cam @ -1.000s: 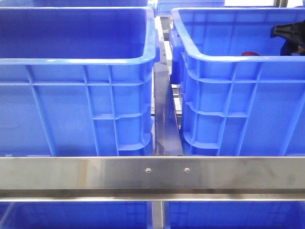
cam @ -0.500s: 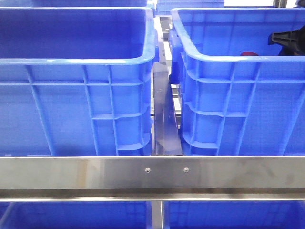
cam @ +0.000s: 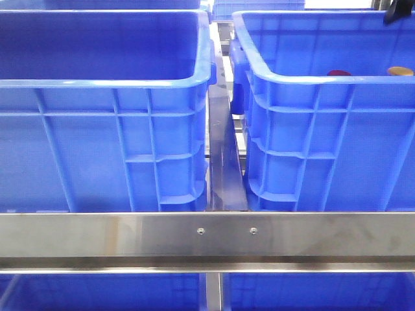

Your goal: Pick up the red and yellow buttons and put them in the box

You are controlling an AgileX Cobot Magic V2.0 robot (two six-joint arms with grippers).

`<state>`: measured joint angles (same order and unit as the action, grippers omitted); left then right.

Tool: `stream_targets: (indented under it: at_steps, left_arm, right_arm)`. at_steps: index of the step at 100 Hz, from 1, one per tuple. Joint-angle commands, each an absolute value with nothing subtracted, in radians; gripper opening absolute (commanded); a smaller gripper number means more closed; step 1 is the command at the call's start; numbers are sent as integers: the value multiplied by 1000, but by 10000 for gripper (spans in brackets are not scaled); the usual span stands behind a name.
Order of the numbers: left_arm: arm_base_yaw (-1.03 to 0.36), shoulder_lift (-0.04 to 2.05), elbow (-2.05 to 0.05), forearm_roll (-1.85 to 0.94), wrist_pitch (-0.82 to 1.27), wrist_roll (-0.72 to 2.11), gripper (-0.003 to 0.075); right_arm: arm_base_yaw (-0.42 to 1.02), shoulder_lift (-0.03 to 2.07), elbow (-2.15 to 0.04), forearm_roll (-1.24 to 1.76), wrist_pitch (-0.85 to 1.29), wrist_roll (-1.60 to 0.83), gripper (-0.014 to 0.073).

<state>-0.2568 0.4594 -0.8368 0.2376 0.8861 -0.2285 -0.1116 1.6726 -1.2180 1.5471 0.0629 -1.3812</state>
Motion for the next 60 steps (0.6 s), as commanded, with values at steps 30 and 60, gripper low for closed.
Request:
stream_targets:
  at_steps: [30,60]
  left_arm:
    - [-258,466,-863,246,803,-230,-19]
    - [-258,466,-863,244,803,-230,-19]
  right_arm:
    - [-119,1165,-907,1533,136,-1387,500]
    - [-119,739,-643,1527,139,-1387,500]
